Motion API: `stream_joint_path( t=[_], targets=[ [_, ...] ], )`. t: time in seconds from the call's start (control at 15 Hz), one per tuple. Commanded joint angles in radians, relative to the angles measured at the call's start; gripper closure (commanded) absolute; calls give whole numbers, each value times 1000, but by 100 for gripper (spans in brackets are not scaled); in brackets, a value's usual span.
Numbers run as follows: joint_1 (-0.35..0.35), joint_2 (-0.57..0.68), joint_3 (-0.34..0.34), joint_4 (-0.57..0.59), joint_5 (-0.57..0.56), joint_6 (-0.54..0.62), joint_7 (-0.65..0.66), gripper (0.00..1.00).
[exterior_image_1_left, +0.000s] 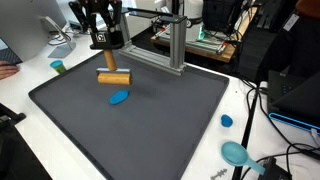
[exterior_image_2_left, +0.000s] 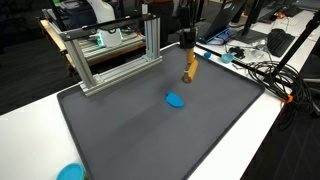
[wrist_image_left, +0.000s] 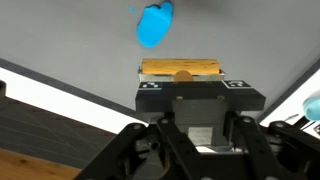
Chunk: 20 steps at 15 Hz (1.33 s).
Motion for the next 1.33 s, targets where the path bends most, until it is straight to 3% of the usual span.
stream_joint_path(
  t=[0.0, 0.07, 0.2, 0.27, 0.33, 0.8, 0.93, 1.0, 1.2, 1.27],
  targets=[
    [-31, 61, 13, 67, 116, -133, -204, 79],
    [-5, 9, -6, 7, 53, -60, -116, 54],
    [-12, 37, -4, 20, 82, -98, -165, 54],
    [-13, 50, -3, 27, 85, -99, -172, 79],
    [-22, 31, 0, 16, 65, -70, -257, 79],
    [-91, 33, -35, 68, 51, -171, -738, 79],
    [-102, 62, -47, 112, 65, -145, -814, 79],
    [-84, 36, -51, 51, 60, -138, -747, 54],
    [-94, 51, -58, 82, 60, -137, -789, 54],
    [-93, 55, -57, 86, 60, -137, -790, 79]
  ],
)
